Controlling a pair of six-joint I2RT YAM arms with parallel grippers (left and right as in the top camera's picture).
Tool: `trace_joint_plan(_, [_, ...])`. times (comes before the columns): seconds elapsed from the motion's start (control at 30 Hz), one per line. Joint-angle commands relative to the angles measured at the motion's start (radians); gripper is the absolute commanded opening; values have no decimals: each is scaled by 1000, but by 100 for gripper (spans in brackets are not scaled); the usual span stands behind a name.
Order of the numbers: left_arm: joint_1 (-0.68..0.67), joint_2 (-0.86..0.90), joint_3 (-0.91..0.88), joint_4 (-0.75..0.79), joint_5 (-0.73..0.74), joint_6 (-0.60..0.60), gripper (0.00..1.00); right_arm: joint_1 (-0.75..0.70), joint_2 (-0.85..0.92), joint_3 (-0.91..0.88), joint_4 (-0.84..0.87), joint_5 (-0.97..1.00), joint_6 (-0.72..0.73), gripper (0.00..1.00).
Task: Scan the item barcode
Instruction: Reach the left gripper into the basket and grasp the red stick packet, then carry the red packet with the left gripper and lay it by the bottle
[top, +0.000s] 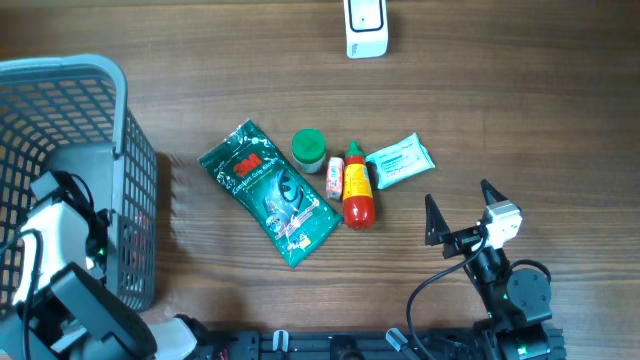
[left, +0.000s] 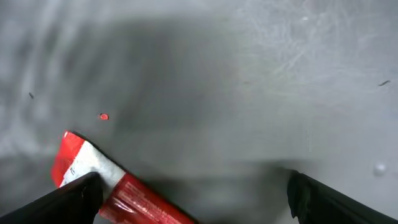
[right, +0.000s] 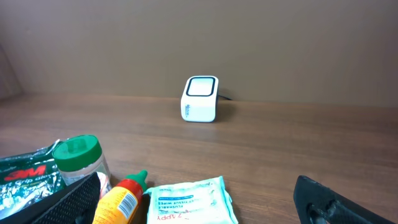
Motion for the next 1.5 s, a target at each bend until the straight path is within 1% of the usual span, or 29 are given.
trace_joint_plan(0.0, [-1, 32, -123, 99, -107, -13, 100, 3, -4, -1, 2, -1, -11, 100])
trace_joint_plan(0.07, [-1, 31, -132, 118, -200, -13, 100, 3, -4, -1, 2, -1, -11, 100])
trace_joint_plan(0.23, [0, -8, -93, 120, -341, -13, 100, 3, -4, -1, 2, -1, -11, 100])
trace_joint_plan(0.33, [0, -76, -28, 63, -357, -11, 100, 3, -4, -1, 2, -1, -11, 100])
trace_joint_plan(0.4, [0, -140, 48, 3, -339, 74, 100, 3, -4, -1, 2, -1, -11, 100])
trace_joint_plan(0.47, [0, -202, 86, -20, -237, 217, 100, 3, -4, -1, 2, -1, -11, 100])
trace_joint_plan(0.5, [0, -223, 86, -28, -170, 249, 100, 3, -4, -1, 2, -1, -11, 100])
trace_joint_plan(0.53, [0, -232, 86, -54, -106, 250, 100, 3, -4, -1, 2, -1, -11, 100])
trace_joint_plan(0.57, [0, -229, 84, -75, -72, 250, 100, 3, -4, -1, 2, -1, -11, 100])
trace_joint_plan(0.73, [-1, -166, 3, -55, -61, 245, 100, 3, -4, -1, 2, -1, -11, 100])
trace_joint_plan(0.83, [-1, -113, -66, 1, -10, 245, 100, 3, -4, -1, 2, -1, -11, 100])
trace_joint_plan(0.93, [-1, -79, -122, 54, 9, 245, 100, 3, -4, -1, 2, -1, -11, 100])
trace_joint_plan(1.0, [-1, -74, -174, 121, 10, 245, 100, 3, -4, -1, 2, -1, -11, 100])
trace_joint_plan(1.03, [-1, -74, -197, 160, 10, 245, 95, 3, -4, -1, 2, -1, -11, 100])
trace_joint_plan(1.07, [-1, -74, -215, 191, 9, 245, 84, 3, -4, -1, 2, -1, -11, 100])
trace_joint_plan(1.1, [-1, -74, -236, 220, 5, 245, 67, 3, -4, -1, 2, -1, -11, 100])
trace_joint_plan(1.13, [-1, -74, -257, 245, -6, 245, 48, 3, -4, -1, 2, -1, -11, 100])
trace_joint_plan(1.17, [-1, -74, -270, 256, -28, 245, 11, 3, -4, -1, 2, -1, -11, 100])
trace_joint_plan(1.2, [-1, -74, -272, 256, -51, 246, 4, 3, -4, -1, 2, -1, -11, 100])
trace_joint_plan(1.33, [0, -85, -242, 236, -69, 250, 4, 3, -4, -1, 2, -1, -11, 100])
trace_joint_plan(1.4, [0, -105, -188, 172, -69, 251, 4, 3, -4, -1, 2, -1, -11, 100])
trace_joint_plan(1.43, [0, -128, -142, 113, -69, 253, 4, 3, -4, -1, 2, -1, -11, 100])
trace_joint_plan(1.47, [0, -152, -102, 74, -68, 278, 4, 3, -4, -1, 2, -1, -11, 100])
